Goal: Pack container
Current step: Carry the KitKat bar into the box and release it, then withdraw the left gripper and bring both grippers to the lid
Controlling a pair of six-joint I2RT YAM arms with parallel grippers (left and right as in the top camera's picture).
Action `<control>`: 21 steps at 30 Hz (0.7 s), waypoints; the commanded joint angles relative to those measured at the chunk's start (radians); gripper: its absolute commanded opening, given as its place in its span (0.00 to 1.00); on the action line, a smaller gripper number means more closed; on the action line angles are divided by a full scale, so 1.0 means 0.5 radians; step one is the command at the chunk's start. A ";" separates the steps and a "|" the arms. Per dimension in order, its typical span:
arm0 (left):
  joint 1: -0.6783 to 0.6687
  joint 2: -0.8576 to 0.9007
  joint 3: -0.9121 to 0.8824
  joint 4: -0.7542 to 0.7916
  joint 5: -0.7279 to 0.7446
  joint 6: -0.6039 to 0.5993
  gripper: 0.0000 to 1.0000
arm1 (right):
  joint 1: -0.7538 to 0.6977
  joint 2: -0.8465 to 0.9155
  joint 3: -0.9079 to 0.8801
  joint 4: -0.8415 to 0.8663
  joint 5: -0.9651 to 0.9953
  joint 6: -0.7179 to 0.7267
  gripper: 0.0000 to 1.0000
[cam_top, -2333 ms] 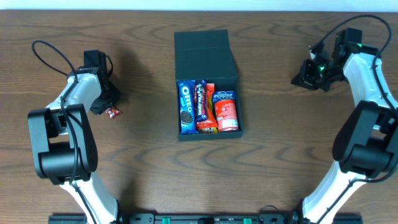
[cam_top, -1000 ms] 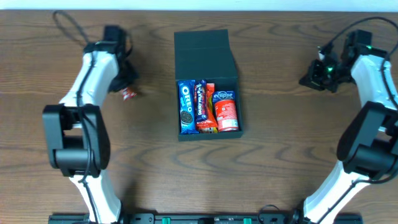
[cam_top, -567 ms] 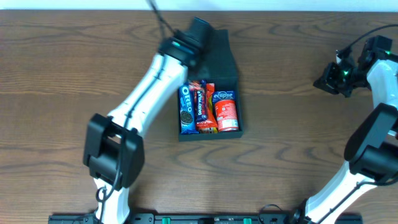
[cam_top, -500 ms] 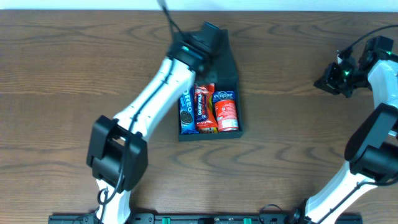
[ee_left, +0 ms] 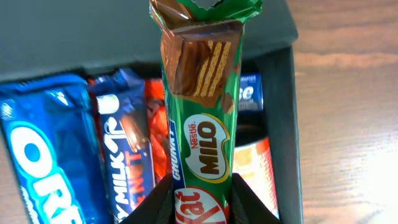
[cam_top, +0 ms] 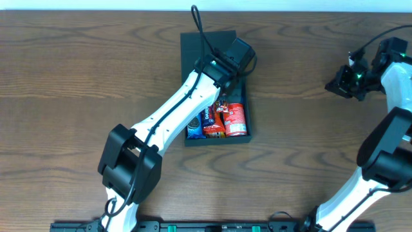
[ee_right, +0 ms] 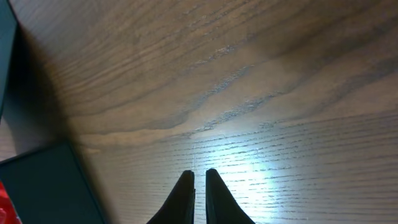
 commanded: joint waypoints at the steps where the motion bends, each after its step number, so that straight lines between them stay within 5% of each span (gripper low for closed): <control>1: -0.001 0.044 -0.006 -0.050 0.123 -0.070 0.25 | -0.010 -0.002 0.030 0.000 -0.017 -0.052 0.08; 21: -0.021 0.169 -0.009 -0.243 0.220 -0.159 0.29 | -0.010 -0.002 0.030 0.029 -0.017 -0.052 0.11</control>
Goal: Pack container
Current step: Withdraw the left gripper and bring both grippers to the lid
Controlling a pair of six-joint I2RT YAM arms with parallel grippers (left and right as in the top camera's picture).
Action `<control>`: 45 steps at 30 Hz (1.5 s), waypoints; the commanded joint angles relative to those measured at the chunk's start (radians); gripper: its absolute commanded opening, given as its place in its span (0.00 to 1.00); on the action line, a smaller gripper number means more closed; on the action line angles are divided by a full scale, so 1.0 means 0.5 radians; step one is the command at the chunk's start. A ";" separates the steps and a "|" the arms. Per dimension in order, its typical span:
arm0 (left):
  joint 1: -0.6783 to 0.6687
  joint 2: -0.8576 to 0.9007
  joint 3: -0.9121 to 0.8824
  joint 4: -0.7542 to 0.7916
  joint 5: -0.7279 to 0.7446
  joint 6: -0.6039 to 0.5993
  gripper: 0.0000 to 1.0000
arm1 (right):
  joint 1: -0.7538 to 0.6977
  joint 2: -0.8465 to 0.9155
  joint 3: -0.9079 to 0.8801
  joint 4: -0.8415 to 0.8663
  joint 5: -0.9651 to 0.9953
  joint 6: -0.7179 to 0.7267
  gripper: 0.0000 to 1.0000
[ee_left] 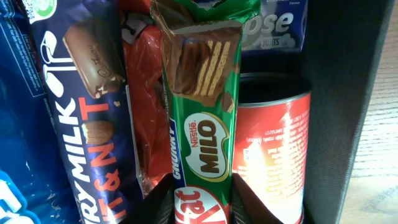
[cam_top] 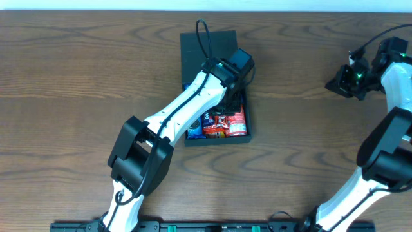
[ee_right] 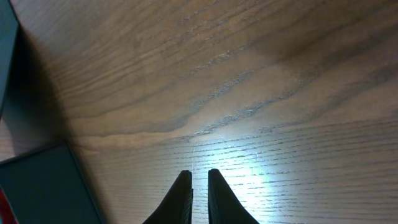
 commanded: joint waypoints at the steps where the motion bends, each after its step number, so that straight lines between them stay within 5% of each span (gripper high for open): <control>1: -0.006 0.015 -0.009 -0.013 0.022 -0.042 0.36 | -0.010 -0.002 0.030 0.005 -0.017 -0.037 0.11; 5: -0.006 0.015 -0.008 -0.013 0.017 -0.039 0.51 | -0.010 -0.002 0.030 0.005 -0.017 -0.037 0.12; 9: 0.008 0.008 -0.001 -0.013 0.018 -0.024 0.51 | -0.010 -0.002 0.030 0.005 -0.017 -0.037 0.12; 14: 0.056 -0.051 0.086 -0.011 0.013 0.019 0.42 | -0.008 -0.002 0.030 0.005 -0.027 -0.037 0.09; 15: 0.066 -0.067 0.117 -0.011 -0.002 0.021 0.35 | -0.003 -0.002 0.030 0.005 -0.027 -0.037 0.07; 17: 0.091 -0.124 0.217 -0.009 -0.110 0.035 0.06 | 0.021 -0.002 0.030 0.013 -0.034 -0.037 0.01; 24: 0.265 -0.243 0.363 0.001 -0.395 0.063 0.06 | 0.164 -0.002 0.030 0.112 -0.185 -0.037 0.01; 32: 0.684 -0.242 0.255 0.074 -0.216 0.040 0.06 | 0.414 0.008 0.021 0.182 -0.192 -0.046 0.01; 45: 1.086 -0.230 -0.621 0.925 0.437 -0.148 0.06 | 0.739 0.269 0.021 0.549 -0.609 0.250 0.01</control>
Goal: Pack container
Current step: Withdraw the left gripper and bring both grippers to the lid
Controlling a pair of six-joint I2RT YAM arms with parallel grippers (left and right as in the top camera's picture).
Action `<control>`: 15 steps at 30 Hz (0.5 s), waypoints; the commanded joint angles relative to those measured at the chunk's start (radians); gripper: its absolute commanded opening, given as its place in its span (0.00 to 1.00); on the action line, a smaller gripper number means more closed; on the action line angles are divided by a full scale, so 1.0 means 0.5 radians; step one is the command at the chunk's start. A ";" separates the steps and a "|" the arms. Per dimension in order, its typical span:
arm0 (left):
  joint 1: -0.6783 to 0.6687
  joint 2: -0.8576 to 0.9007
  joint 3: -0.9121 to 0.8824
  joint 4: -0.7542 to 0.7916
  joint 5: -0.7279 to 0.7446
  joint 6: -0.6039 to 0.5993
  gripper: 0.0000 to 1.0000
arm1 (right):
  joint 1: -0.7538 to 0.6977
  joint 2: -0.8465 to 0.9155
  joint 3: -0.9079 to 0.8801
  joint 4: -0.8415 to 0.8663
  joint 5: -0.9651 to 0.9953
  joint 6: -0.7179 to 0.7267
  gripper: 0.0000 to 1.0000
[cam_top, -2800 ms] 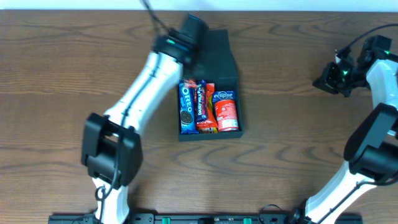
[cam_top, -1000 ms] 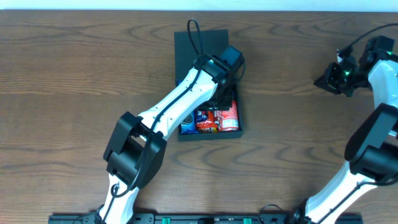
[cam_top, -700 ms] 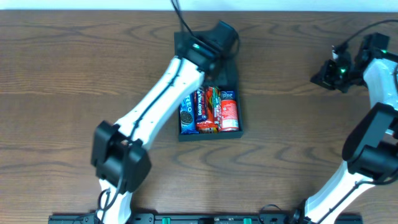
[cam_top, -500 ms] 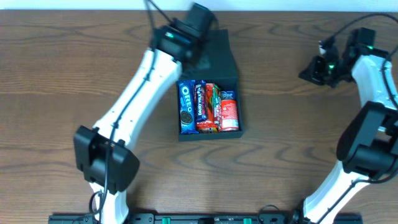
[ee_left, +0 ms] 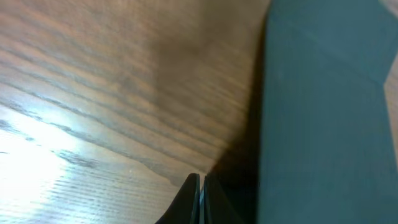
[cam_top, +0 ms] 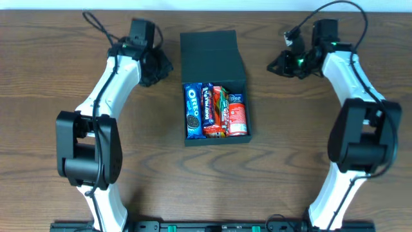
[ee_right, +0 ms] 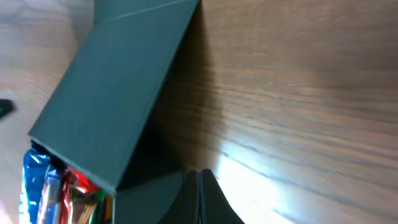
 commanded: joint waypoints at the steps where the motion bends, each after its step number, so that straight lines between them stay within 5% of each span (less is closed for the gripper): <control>1: 0.034 0.027 -0.066 0.032 0.144 -0.134 0.06 | 0.048 0.137 0.020 0.011 -0.172 0.139 0.01; 15: 0.062 0.358 -0.066 0.262 0.477 -0.251 0.06 | 0.211 0.325 0.021 0.101 -0.240 0.230 0.01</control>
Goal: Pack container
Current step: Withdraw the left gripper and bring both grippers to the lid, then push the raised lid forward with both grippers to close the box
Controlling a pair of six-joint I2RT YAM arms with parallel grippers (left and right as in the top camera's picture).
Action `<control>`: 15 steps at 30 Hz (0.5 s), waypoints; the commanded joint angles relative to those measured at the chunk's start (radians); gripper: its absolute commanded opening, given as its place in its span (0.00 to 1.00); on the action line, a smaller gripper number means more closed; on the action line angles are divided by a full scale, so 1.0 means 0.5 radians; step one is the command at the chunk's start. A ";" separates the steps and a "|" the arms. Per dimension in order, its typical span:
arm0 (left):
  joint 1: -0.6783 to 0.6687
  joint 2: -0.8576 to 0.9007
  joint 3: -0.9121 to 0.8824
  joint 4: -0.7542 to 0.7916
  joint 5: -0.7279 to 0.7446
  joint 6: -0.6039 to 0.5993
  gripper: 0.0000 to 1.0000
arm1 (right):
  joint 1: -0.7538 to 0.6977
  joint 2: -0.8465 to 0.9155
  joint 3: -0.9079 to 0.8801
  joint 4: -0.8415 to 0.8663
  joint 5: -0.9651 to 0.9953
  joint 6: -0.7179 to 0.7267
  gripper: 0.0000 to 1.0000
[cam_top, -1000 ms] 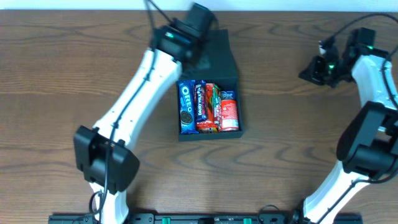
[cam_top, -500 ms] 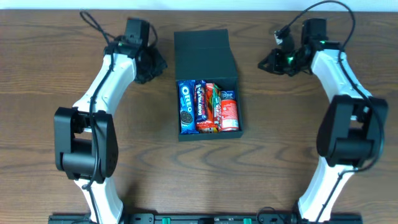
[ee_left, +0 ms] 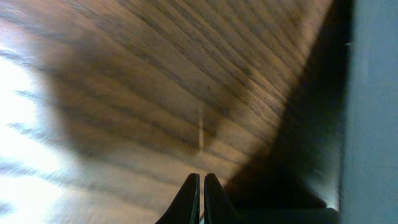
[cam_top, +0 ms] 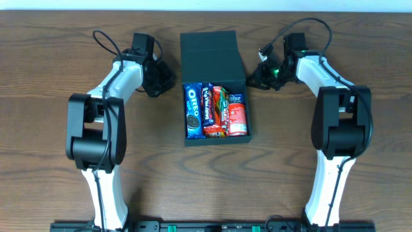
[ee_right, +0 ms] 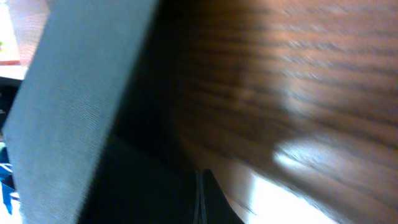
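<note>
A black box (cam_top: 246,137) lies in the middle of the table, its lid (cam_top: 212,57) folded open toward the far edge. Inside lie an Oreo pack (cam_top: 192,111), a blue Milk & Nut bar (cam_top: 207,108), a green KitKat Milo bar (cam_top: 222,103) and a red can (cam_top: 237,119). My left gripper (cam_top: 168,82) is shut and empty just left of the lid (ee_left: 373,93). My right gripper (cam_top: 252,80) is shut and empty just right of the lid (ee_right: 68,106). In both wrist views the closed fingertips point at the lid's shadowed side.
Bare wooden table (cam_top: 58,129) surrounds the box on all sides. Cables loop above both wrists near the table's far edge.
Both grippers have moved inward and lower toward the open lid's sides; the left now sits close by its left edge, the right by its right edge. Both stay shut.
My left gripper held the KitKat Milo bar above the box, then lower among the snacks beside the can, while the right arm waited at the far right. Then the bar lay in the box and both empty grippers flanked the lid; now they are closer to it.
</note>
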 commanded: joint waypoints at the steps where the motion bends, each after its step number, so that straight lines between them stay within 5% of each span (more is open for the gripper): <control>1: 0.009 0.063 -0.004 0.084 0.142 -0.074 0.05 | 0.013 0.050 0.021 0.052 -0.115 0.056 0.01; 15: 0.008 0.179 -0.002 0.536 0.403 -0.194 0.06 | 0.030 0.140 0.021 0.366 -0.430 0.204 0.01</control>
